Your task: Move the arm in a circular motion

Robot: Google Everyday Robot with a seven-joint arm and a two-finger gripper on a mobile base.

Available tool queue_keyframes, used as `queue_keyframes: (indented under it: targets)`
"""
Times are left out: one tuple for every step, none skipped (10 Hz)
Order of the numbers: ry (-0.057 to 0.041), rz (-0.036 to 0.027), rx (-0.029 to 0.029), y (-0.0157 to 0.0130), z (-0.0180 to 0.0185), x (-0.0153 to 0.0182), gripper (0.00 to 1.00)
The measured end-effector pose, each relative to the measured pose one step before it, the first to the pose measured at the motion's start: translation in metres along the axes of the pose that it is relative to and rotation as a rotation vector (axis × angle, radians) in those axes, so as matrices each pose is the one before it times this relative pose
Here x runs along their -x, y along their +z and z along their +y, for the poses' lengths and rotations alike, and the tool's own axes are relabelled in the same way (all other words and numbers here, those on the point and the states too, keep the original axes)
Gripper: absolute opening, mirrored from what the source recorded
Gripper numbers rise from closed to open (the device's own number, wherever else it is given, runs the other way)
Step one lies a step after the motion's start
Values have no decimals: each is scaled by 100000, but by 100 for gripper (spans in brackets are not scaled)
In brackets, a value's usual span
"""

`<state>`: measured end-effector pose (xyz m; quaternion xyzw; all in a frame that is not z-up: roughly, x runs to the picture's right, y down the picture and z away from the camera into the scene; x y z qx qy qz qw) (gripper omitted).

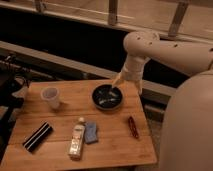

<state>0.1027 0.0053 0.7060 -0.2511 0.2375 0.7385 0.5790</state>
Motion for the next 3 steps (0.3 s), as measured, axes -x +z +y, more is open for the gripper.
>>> queue_keyframes:
  targets:
    - [-2065,-214,-265,10,437,5,80]
    - [-1786,-190,-86,31,995,142,80]
    - [-1538,361,-261,198,2334,104,80]
